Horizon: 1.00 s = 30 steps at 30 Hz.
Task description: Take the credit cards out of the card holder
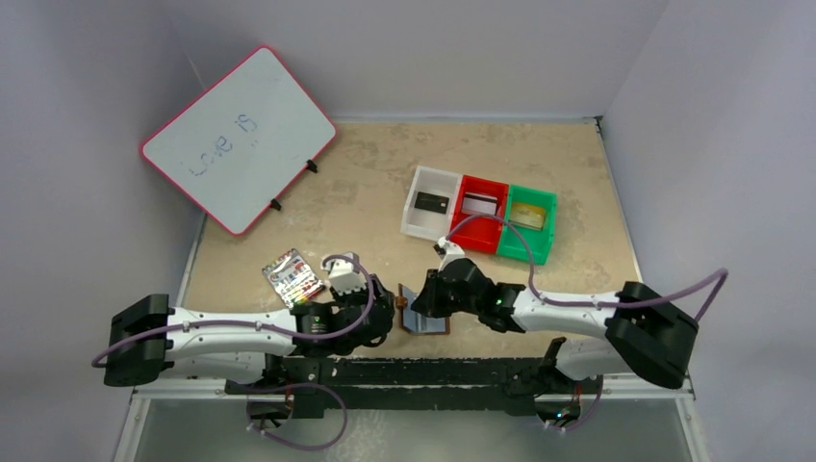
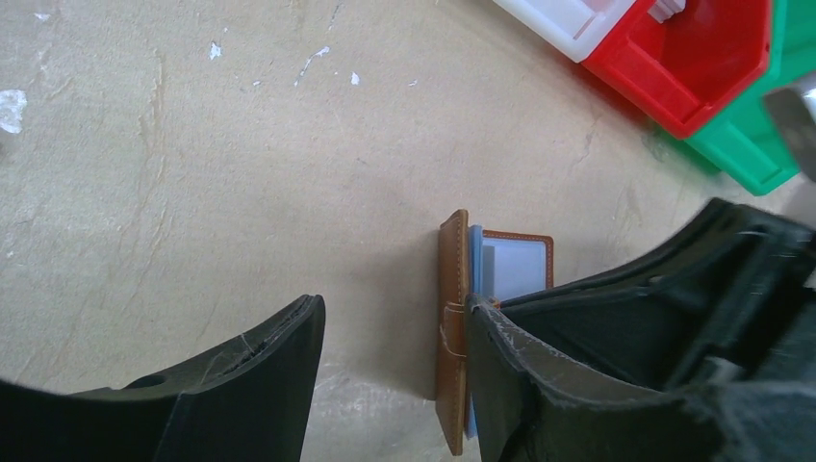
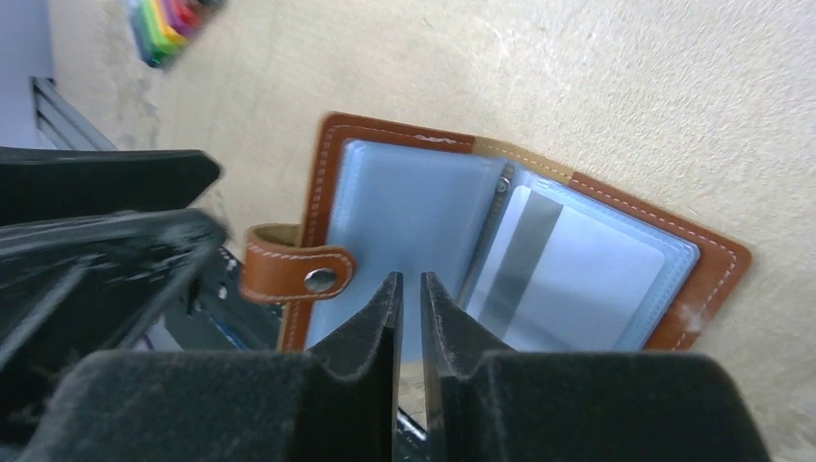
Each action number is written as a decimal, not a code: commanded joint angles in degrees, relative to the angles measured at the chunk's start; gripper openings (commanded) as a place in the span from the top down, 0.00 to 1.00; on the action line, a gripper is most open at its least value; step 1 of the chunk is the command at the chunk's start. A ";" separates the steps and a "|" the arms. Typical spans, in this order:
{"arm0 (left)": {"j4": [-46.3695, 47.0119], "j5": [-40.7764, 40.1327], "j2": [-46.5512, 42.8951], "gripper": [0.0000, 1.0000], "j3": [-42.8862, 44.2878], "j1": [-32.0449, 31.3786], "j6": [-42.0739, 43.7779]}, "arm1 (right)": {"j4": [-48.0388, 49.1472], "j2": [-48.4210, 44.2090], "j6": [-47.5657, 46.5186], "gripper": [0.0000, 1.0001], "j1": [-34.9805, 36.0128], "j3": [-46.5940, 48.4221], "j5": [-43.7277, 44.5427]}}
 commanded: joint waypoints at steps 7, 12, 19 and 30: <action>3.76 3.16 1.51 0.37 2.13 -0.05 5.74 | 6.38 11.11 -2.31 0.88 0.23 4.45 -3.38; 2.95 3.51 5.91 0.44 1.56 -0.07 1.57 | 7.23 10.03 -0.79 0.88 0.21 2.64 -2.46; -1.63 2.57 13.88 0.63 5.55 -0.07 0.84 | 4.16 7.04 -0.07 0.86 0.23 2.12 -0.26; -1.70 3.29 18.15 0.85 8.05 -0.33 0.52 | -7.77 -7.22 5.94 0.68 0.22 -2.59 4.92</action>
